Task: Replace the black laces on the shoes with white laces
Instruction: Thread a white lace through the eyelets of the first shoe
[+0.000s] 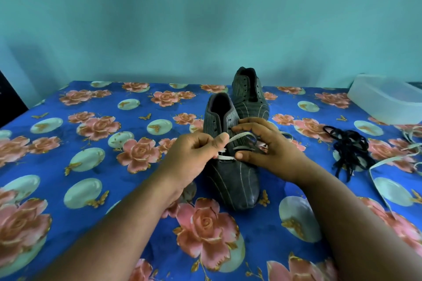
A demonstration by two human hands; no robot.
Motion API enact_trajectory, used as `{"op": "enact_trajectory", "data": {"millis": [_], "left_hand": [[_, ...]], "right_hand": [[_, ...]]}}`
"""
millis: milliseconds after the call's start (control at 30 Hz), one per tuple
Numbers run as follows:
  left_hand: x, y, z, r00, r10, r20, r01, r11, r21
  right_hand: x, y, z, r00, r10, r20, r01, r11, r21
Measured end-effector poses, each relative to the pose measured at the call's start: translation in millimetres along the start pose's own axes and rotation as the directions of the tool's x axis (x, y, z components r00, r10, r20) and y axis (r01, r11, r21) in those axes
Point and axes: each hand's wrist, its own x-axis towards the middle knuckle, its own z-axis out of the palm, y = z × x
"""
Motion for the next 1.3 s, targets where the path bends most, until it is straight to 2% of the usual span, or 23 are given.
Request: {"op": "enact_trajectory", "data": {"millis": [100, 167, 233, 300, 367, 433, 533, 600, 633, 700, 767, 800, 833, 900, 933, 1000, 1100, 1200, 1233, 1300], "left_hand": [[1, -2, 2, 0.998, 0.058, 0.0, -0.058, 0.996, 0.07], [2, -1, 1, 0.998, 0.053, -0.041, -0.05, 0.997, 0.054], [2, 1, -2, 0.997, 0.014, -0.069, -0.022, 0.994, -0.111], [0, 4, -4, 0.997, -0.056, -0.053, 0.034, 0.932, -0.361], [0, 5, -4, 0.99, -0.128, -0.061, 0.088, 0.895, -0.438], [0, 4, -5, 0.99, -0.12, -0.067, 0.096, 0.951, -0.296], [2, -1, -4, 0.999, -0.017, -0.034, 0.017, 1.0, 0.015], [3, -4, -4, 0.997, 0.038, -0.069, -0.033, 0.997, 0.071], [4, -4, -5, 0.994, 0.059, -0.088, -0.055, 0.998, 0.041], [6, -2, -8, 0.986, 0.076, -0.145, -0.095, 0.987, -0.132], [8, 1, -14, 0.984, -0.015, -0.179, -0.06, 0.913, -0.404], [8, 1, -16, 0.983, -0.073, -0.168, -0.014, 0.885, -0.466], [8, 0, -17, 0.982, -0.118, -0.147, 0.04, 0.891, -0.453], [8, -7, -18, 0.986, -0.112, -0.124, 0.081, 0.97, -0.231], [8, -10, -18, 0.991, -0.038, -0.129, 0.029, 0.997, -0.072], [6, -14, -17, 0.979, 0.164, -0.119, -0.138, 0.97, 0.202], [5, -14, -14, 0.92, 0.387, -0.06, -0.333, 0.852, 0.404], [6, -15, -17, 0.907, 0.411, -0.093, -0.341, 0.845, 0.411], [6, -13, -18, 0.911, 0.387, -0.139, -0.32, 0.879, 0.353], [7, -8, -23, 0.907, 0.277, -0.318, -0.243, 0.96, 0.141]], "right_hand": [[-1, 0, -1, 1.0, 0.003, -0.001, -0.003, 1.0, 0.002], [-1, -1, -1, 1.0, 0.009, 0.003, -0.009, 1.0, 0.01], [-1, -2, 0, 1.0, -0.003, 0.002, 0.003, 1.0, 0.011], [-1, -3, 0, 1.0, -0.01, 0.002, 0.01, 1.0, 0.006], [-1, -4, 1, 1.0, -0.008, 0.007, 0.008, 1.0, 0.001], [0, -3, 2, 1.0, -0.006, 0.004, 0.006, 1.0, -0.018], [0, 1, 3, 1.0, -0.015, 0.002, 0.015, 0.999, -0.032], [0, 3, 3, 1.0, -0.015, 0.004, 0.015, 1.0, -0.026], [0, 3, 2, 1.0, -0.016, 0.003, 0.016, 1.0, -0.023], [0, 2, 3, 1.0, -0.02, 0.001, 0.02, 1.0, -0.023], [0, 2, 4, 1.0, -0.011, -0.002, 0.01, 1.0, -0.024], [0, 2, 4, 1.0, -0.003, -0.002, 0.003, 1.0, -0.026], [0, 2, 4, 1.0, 0.002, -0.001, -0.002, 1.0, -0.03], [-1, 2, 5, 1.0, 0.004, -0.003, -0.004, 1.0, -0.031], [-1, 2, 4, 1.0, 0.004, -0.007, -0.004, 1.0, -0.029], [0, 2, 4, 1.0, 0.001, -0.014, -0.001, 1.0, -0.031], [0, 3, 4, 1.0, -0.001, -0.012, 0.001, 1.0, -0.026], [0, 3, 4, 1.0, 0.003, -0.016, -0.003, 1.0, -0.026], [0, 3, 4, 1.0, 0.002, -0.018, -0.002, 1.0, -0.027], [0, 3, 3, 1.0, -0.002, -0.018, 0.002, 1.0, -0.029]]}}
